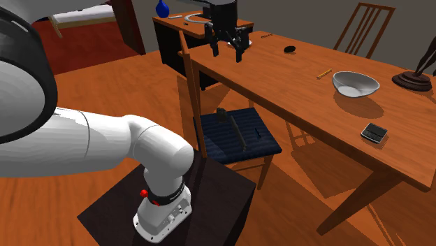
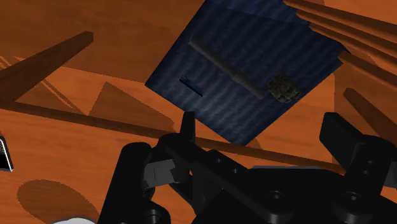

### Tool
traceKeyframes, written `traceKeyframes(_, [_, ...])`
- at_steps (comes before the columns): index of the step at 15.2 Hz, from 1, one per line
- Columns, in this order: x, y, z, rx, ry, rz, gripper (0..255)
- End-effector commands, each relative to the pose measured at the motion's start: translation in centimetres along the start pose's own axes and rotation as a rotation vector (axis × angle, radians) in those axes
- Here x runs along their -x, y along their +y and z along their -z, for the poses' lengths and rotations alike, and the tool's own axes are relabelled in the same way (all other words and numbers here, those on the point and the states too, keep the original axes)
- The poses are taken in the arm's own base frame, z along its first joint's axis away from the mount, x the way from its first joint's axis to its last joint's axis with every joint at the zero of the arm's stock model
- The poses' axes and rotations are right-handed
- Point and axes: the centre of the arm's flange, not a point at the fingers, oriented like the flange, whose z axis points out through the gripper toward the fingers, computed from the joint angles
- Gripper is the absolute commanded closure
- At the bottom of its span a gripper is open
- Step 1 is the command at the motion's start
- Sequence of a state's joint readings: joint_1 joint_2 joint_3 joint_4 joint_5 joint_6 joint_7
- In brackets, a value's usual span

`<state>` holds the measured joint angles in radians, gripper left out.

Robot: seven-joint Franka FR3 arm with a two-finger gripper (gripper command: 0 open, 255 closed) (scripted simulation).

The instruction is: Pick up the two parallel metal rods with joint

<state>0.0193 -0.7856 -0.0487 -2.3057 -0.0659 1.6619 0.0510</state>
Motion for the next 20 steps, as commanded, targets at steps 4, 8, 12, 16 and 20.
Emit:
traceKeyframes(4, [-0.9, 0.4, -3.9, -0.007, -0.005, 0.076, 0])
traceKeyframes(8, [-2.1, 0.7, -9.0, -0.017, -0.013, 0.176, 0])
traceKeyframes(12, [-3.3, 0.9, -14.2, -0.026, -0.020, 0.277, 0])
traceKeyframes(16, [-4.5, 0.9, -19.4, -0.036, -0.027, 0.378, 0])
traceKeyframes(20, [-5.7, 0.8, -24.6, -0.046, -0.035, 0.479, 0])
